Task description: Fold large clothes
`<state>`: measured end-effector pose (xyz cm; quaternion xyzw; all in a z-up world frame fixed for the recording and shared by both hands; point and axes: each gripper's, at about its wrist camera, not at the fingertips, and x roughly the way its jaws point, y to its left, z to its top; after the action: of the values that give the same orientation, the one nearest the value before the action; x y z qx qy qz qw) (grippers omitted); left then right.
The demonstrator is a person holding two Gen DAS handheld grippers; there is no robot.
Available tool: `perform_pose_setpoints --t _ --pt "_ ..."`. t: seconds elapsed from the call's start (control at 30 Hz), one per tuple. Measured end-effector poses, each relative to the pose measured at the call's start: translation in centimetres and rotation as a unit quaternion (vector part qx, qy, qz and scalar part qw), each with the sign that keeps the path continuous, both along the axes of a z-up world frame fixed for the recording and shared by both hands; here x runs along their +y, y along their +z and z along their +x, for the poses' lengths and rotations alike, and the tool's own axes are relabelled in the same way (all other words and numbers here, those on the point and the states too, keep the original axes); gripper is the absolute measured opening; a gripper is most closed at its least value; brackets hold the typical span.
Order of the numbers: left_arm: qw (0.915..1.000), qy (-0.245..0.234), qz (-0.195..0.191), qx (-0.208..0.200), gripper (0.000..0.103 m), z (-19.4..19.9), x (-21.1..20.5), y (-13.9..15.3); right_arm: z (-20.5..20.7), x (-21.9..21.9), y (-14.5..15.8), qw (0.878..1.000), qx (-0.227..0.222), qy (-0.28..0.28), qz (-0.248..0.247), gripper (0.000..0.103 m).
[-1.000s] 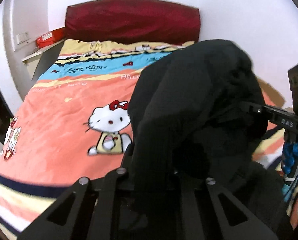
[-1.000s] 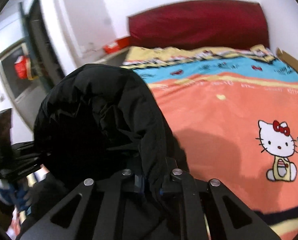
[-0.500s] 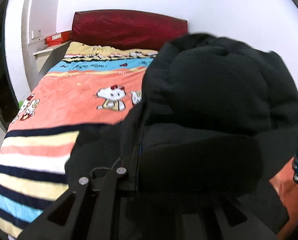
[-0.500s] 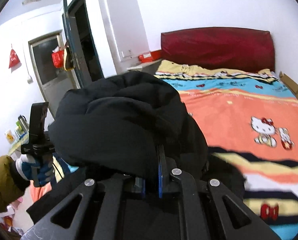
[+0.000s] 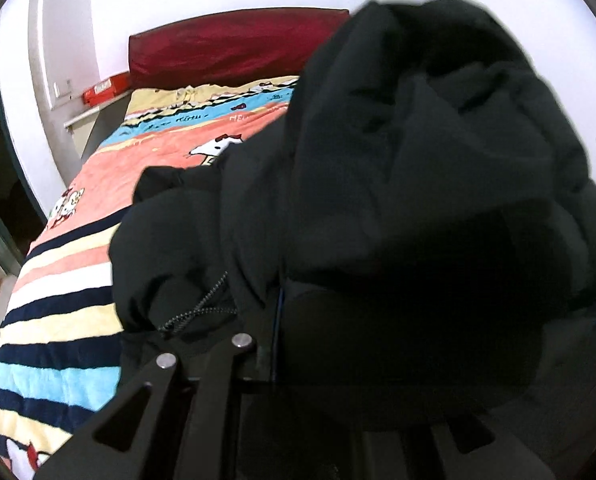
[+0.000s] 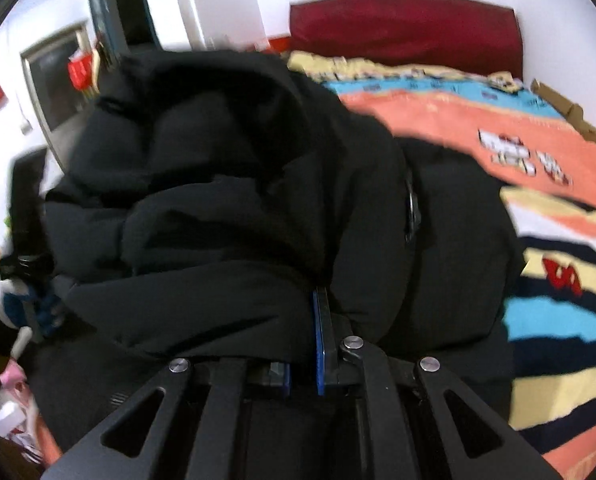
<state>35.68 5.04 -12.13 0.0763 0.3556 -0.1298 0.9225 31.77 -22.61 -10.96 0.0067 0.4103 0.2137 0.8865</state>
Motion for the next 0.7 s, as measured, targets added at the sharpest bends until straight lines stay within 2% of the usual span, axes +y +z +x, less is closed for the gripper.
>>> perform_pose_setpoints --t 0.23,0.43,0.5,0.57,0.67,0.7 --pt "1.0 0.007 -0.003 -0.004 0.013 2.2 -0.3 -1.4 2.9 -0.1 -2.0 1.0 0.007 -0.013 0.009 0.01" --pt "0.9999 -0.006 0.012 -0.01 0.025 0.2 -0.5 -0.4 1.3 0.4 -1.3 1.0 0.003 -0.01 -0.007 0.011" --pt "0.9997 -0.004 0.022 -0.005 0.042 -0.6 -0.6 0.1 0.9 0.6 -0.8 1.0 -0.003 -0.009 -0.019 0.013" --pt "0.9997 0.005 0.024 0.004 0.052 -1.2 0.2 0.3 0.4 0.7 -0.2 0.999 -0.01 -0.009 -0.03 0.015" --pt "0.9993 0.017 0.013 0.03 0.052 -2.7 1.6 0.1 -0.3 0.4 0.5 0.999 -0.013 -0.012 -0.033 0.021" --pt "0.999 0.024 0.005 0.038 0.052 -3.1 2.2 0.3 -0.6 0.5 0.7 0.999 -0.014 -0.012 -0.037 0.027"
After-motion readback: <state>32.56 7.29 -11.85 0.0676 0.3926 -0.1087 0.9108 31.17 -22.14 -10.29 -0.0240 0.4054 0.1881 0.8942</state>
